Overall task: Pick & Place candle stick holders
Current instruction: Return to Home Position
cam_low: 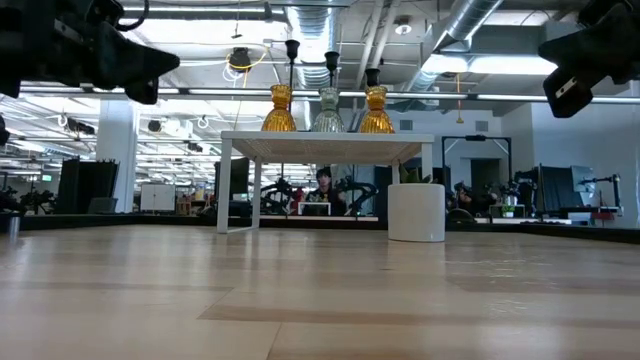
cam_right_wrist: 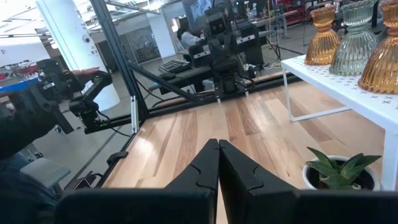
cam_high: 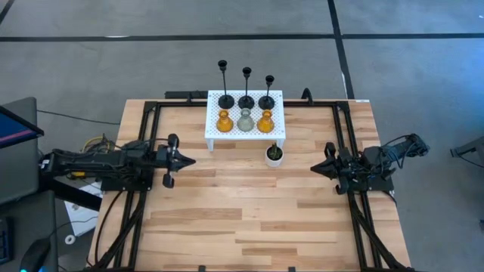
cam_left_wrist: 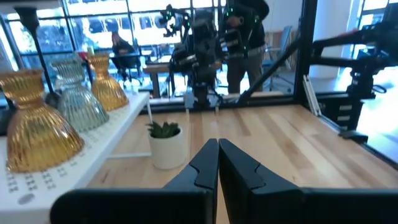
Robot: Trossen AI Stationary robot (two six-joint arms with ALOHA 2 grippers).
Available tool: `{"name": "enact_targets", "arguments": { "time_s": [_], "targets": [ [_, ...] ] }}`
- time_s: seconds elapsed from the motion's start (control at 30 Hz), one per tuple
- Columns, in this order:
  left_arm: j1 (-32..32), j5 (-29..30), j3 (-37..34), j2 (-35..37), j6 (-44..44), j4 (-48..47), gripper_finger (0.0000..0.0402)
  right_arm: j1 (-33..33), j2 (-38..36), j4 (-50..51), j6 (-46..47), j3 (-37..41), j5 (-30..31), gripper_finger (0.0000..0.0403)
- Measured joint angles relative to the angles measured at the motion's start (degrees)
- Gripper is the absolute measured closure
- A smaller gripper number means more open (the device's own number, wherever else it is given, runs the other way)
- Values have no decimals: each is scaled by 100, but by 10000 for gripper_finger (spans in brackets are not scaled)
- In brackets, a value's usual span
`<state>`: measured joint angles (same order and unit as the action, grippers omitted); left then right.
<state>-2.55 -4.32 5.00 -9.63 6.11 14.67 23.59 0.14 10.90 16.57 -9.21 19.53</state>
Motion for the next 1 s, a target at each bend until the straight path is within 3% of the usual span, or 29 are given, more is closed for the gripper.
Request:
{"name": "enact_targets", "arguments": {
  "time_s": [0.43, 1.0],
  "targets": [
    [0, -2, -3, 956, 0, -1, 389, 0, 0, 0, -1, 0, 0, 403],
    [0, 0, -396, 962, 0, 203, 389, 0, 0, 22, -1, 0, 2, 403]
  ]
}}
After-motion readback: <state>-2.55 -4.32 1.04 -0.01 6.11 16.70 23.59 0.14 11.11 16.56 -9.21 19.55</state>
